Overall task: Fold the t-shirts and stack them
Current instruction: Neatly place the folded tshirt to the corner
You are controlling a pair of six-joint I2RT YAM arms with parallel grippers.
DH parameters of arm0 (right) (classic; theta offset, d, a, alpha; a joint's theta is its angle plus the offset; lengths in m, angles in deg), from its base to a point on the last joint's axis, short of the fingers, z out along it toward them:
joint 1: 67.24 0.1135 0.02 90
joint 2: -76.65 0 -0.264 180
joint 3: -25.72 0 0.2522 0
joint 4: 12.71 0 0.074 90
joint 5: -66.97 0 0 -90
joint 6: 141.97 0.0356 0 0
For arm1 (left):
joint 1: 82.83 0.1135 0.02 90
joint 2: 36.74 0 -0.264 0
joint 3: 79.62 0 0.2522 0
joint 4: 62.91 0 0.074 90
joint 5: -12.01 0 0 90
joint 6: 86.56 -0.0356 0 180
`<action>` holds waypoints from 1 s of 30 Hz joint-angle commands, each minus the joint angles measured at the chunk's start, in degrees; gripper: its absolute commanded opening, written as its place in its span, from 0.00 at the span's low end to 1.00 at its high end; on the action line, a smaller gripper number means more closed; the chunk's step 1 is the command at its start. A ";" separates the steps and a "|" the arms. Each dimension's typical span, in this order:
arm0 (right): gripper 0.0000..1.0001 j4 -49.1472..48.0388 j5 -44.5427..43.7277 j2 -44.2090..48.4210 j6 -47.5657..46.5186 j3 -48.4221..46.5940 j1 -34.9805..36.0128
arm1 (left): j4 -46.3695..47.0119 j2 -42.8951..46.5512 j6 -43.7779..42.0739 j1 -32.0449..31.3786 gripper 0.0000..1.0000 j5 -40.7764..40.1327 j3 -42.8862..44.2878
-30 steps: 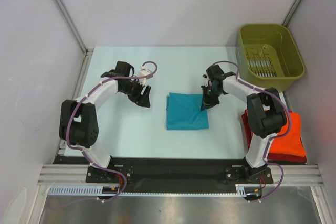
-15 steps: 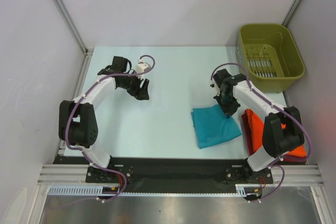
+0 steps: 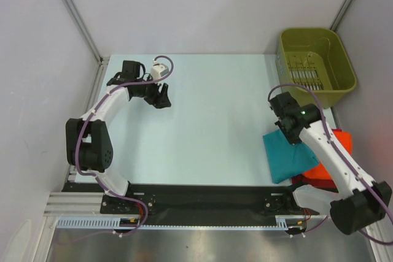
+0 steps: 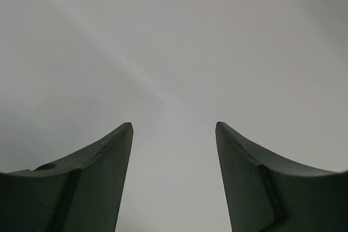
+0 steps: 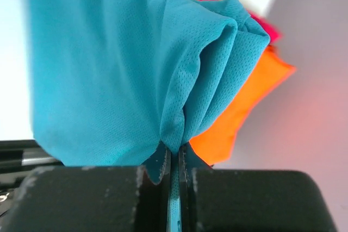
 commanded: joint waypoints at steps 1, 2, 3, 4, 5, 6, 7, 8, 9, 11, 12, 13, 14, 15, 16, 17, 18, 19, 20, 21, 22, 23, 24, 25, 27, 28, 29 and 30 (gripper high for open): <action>0.00 4.53 -5.91 5.20 -2.44 -4.03 0.28 | 1.66 1.72 0.02 0.92 0.68 3.37 2.87; 0.00 5.15 -6.27 5.74 -2.61 -3.94 0.19 | 1.66 1.72 -0.24 1.01 0.68 3.28 3.04; 0.00 5.68 -6.62 6.18 -2.79 -3.85 0.10 | 1.75 1.72 -0.25 1.27 0.68 3.11 3.22; 0.00 5.95 -7.06 6.70 -3.40 -3.51 -0.07 | 1.75 1.72 -0.33 1.27 0.68 3.19 3.39; 0.00 6.12 -7.93 7.14 -4.97 -3.42 -0.42 | 1.75 1.72 -0.42 1.36 0.68 3.02 3.40; 0.00 6.21 -8.46 7.41 -5.86 -3.59 -1.29 | 1.84 1.63 -0.34 1.54 0.68 3.02 3.40; 0.00 7.00 -9.16 7.33 -6.65 -4.37 -1.65 | 1.84 1.55 -0.42 1.54 0.68 3.11 3.48; 0.00 7.44 -10.91 7.67 -9.01 -4.90 -2.00 | 1.84 1.46 -0.34 1.54 0.68 3.11 3.48; 0.00 7.88 -11.54 7.94 -10.25 -5.69 -2.88 | 1.84 1.37 -0.34 1.54 0.68 3.11 3.48; 0.00 8.15 -11.72 8.20 -11.57 -9.89 -4.02 | 2.01 1.28 -0.16 1.54 0.68 3.28 3.40; 0.00 7.97 -10.85 8.38 -12.19 -11.48 -4.81 | 2.19 1.28 -0.16 1.63 0.68 3.46 3.40; 0.00 8.14 -10.40 8.38 -12.63 -12.37 -4.82 | 2.27 1.11 0.01 1.54 0.68 3.46 3.40; 0.00 8.15 -11.10 8.38 -12.81 -12.81 -4.73 | 2.28 1.02 0.02 1.54 0.68 3.46 3.48; 0.00 7.97 -11.19 8.47 -13.07 -12.82 -4.73 | 2.19 0.93 0.02 1.54 0.68 3.46 3.48; 0.00 8.14 -10.84 8.38 -13.16 -12.56 -4.91 | 1.93 0.76 -0.33 1.63 0.68 3.28 3.66; 0.00 8.23 -9.79 8.47 -13.33 -12.21 -4.91 | 1.66 0.75 -0.60 1.54 0.68 3.02 3.75; 0.00 7.80 -9.70 8.47 -14.29 -11.68 -4.91 | 1.23 0.67 -1.03 1.54 0.68 2.76 3.92; 0.00 7.53 -9.61 8.47 -14.65 -11.76 -4.99 | 0.87 0.75 -1.30 1.63 0.68 2.58 4.01; 0.00 7.27 -9.52 8.38 -14.92 -11.85 -5.17 | 0.61 0.75 -1.65 1.54 0.69 2.40 4.18; 0.00 7.09 -9.35 8.21 -14.92 -11.85 -5.34 | 0.17 0.75 -1.91 1.54 0.69 2.40 4.27; 0.00 7.27 -9.26 8.12 -14.92 -11.59 -5.52 | -0.01 0.67 -2.18 1.54 0.69 2.32 4.36; 0.00 7.01 -10.21 8.20 -15.09 -10.81 -6.22 | -0.01 0.67 -2.18 1.63 0.69 2.32 4.45; 0.00 6.31 -11.18 8.46 -15.35 -8.27 -6.57 | -0.10 0.49 -2.01 1.54 0.69 2.40 4.45; 0.00 5.95 -12.15 9.16 -15.97 -7.03 -7.01 | 0.08 0.40 -2.01 1.54 0.69 2.58 4.54; 0.00 4.99 -13.38 9.70 -16.67 -4.48 -8.42 | -0.10 0.23 -1.92 1.54 0.69 2.75 4.54; 0.00 4.02 -13.91 9.96 -17.02 -2.29 -8.51 | -0.10 0.14 -1.83 1.63 0.69 2.84 4.63; 0.00 3.41 -15.66 9.87 -17.90 -1.40 -9.29 | -0.18 0.05 -2.00 1.54 0.69 2.76 4.71; 0.00 1.66 -16.89 9.87 -18.51 -0.78 -9.74 | -0.27 -0.04 -2.01 1.54 0.69 2.75 4.80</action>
